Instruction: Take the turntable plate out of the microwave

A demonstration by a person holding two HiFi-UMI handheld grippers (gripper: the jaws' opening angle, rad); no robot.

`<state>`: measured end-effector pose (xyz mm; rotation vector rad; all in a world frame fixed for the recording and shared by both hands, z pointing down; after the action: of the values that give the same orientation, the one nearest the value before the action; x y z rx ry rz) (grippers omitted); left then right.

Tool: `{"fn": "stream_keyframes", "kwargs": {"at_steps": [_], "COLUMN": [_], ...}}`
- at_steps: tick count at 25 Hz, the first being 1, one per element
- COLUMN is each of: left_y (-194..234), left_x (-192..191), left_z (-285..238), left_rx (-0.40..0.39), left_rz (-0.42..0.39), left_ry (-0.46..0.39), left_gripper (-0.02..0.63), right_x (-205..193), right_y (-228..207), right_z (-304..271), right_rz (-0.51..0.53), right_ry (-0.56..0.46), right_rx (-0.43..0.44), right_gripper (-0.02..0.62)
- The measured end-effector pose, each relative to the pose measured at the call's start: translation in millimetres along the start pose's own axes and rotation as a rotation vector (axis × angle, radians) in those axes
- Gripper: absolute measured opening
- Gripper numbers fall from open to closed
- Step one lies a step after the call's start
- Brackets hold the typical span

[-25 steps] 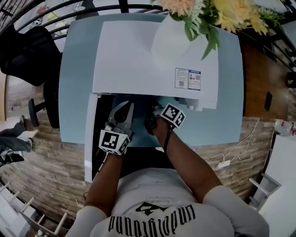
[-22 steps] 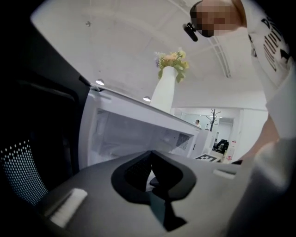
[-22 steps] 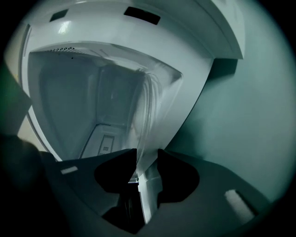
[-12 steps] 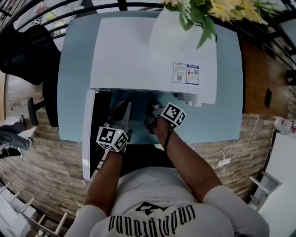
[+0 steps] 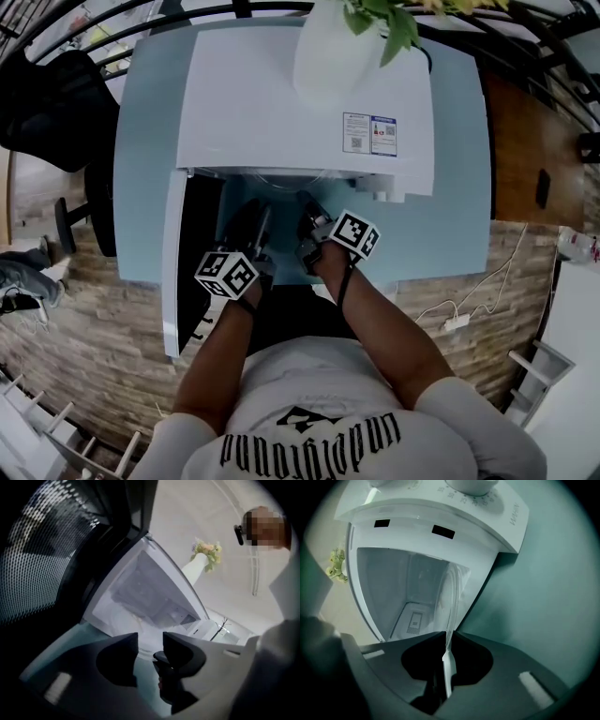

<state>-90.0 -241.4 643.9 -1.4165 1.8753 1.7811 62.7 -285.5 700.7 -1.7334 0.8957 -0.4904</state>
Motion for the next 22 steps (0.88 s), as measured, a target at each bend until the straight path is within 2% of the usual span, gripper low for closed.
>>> {"fn": "stream_keyframes", "kwargs": {"at_steps": [4, 8, 10, 17, 22], "left_y": [9, 17, 21, 24, 34], "left_x": [-21, -41, -46, -51, -47], "left_z": [1, -4, -8, -27, -38], "left_rx": [0.012, -0.003, -0.006, -0.073, -0.080], "left_rz": [0.210, 0.377, 0.445, 0.621, 0.678], "left_ry": [0.000, 0.011, 0.005, -0.036, -0.057], "left_gripper": [0.246, 0.291, 0.293, 0.293, 0.293], "right_x": [-6, -13, -15, -21, -24], "right_y": [-3, -3, -1, 6, 8], "right_z": [10, 21, 27, 48, 61], "right_rz": [-0.002, -0.013, -0.021, -0.042, -0.044], "right_ry": [0.013, 0.028, 0.033, 0.042, 0.054], "right_rx": [0.002, -0.006, -0.008, -0.009, -0.005], "right_gripper": [0.041, 0.040, 0.038, 0.032, 0.031]}}
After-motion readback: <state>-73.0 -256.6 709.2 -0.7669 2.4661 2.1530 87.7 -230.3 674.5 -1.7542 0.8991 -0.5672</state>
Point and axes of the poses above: the fingertips, and each gripper's own axes: z backward along the fingers, y to its left, x out of its top, the point moved 5 cm from there along z, backward along the fingers, and after that the axes turned 2 degrees about y, right-handed, at the moved point
